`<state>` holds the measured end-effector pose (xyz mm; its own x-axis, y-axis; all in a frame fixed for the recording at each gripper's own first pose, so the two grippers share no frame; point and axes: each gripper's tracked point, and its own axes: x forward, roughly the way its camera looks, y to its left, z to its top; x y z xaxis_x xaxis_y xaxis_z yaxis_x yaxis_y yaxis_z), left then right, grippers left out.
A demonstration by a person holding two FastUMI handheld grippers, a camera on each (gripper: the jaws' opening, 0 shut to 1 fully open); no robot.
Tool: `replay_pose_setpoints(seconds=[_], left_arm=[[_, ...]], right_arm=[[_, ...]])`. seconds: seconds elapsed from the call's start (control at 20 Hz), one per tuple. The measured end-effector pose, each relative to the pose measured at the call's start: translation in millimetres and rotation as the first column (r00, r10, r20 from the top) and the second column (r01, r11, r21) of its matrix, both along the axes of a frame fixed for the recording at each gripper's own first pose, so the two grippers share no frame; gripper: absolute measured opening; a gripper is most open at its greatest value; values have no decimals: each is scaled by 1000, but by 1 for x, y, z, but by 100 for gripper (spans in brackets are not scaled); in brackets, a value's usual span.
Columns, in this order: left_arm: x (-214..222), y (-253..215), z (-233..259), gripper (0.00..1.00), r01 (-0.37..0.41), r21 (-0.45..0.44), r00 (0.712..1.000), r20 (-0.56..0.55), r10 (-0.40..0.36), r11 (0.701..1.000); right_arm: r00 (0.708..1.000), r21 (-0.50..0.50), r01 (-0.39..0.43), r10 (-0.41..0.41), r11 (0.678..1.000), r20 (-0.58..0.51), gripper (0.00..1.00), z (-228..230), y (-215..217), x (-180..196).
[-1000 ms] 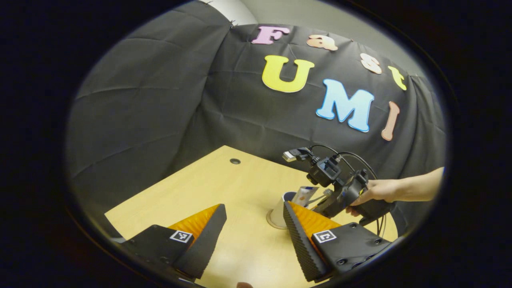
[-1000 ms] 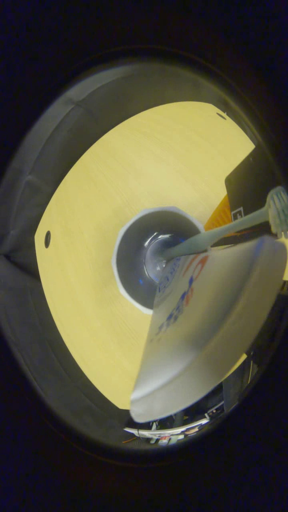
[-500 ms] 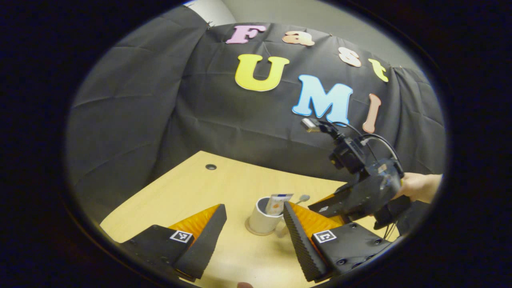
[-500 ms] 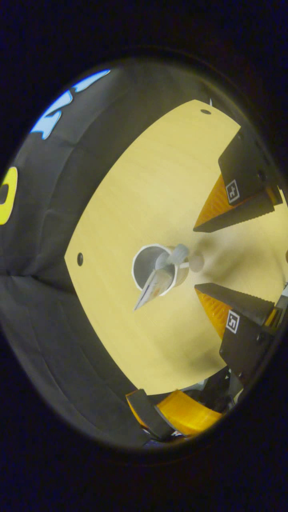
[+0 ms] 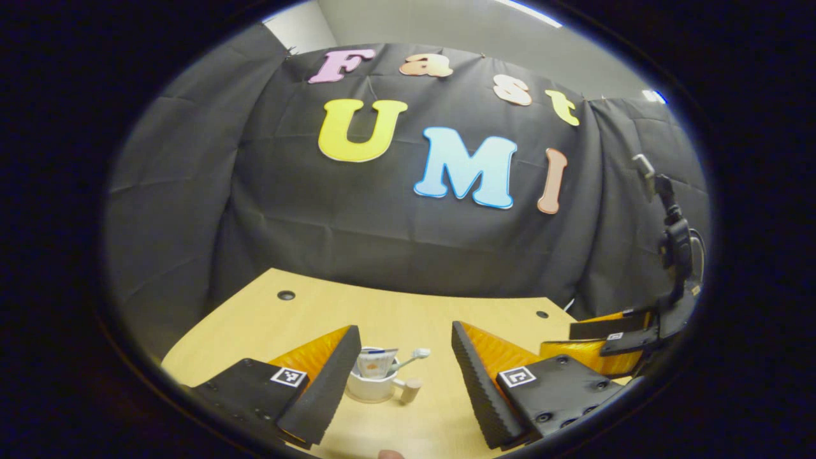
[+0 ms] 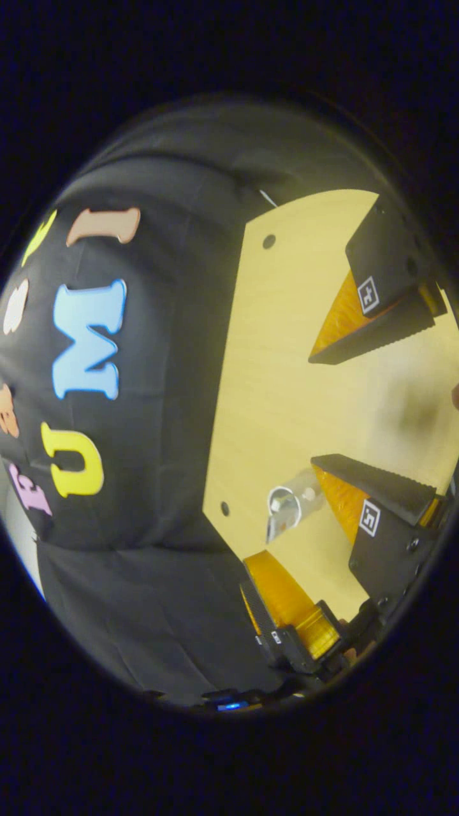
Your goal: Put the toothbrush and toothpaste on the desktop into the cup, then pick up the cup and place it on the coaster on the desktop.
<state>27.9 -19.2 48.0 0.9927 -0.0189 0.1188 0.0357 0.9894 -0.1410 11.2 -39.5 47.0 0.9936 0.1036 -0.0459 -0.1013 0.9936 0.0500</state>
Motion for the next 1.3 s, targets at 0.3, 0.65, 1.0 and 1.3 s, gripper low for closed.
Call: replay_pose_setpoints(seconds=[0.3,0.65,1.0,1.3], left_arm=[[-8,-44,23,93,0,24,998,61,-1,1000],[-27,-68,38,93,2,39,992,125,-7,999],[-40,-71,42,95,27,61,989,144,-36,998],[-52,-72,45,88,19,49,988,151,-26,999]], right_arm=[[930,57,198,-206,979,304,91,30,-60,-28],[833,126,292,-317,948,454,91,44,-84,-67],[802,164,371,-404,914,440,91,41,-97,-87],[780,151,372,-396,916,484,93,57,-103,-104]])
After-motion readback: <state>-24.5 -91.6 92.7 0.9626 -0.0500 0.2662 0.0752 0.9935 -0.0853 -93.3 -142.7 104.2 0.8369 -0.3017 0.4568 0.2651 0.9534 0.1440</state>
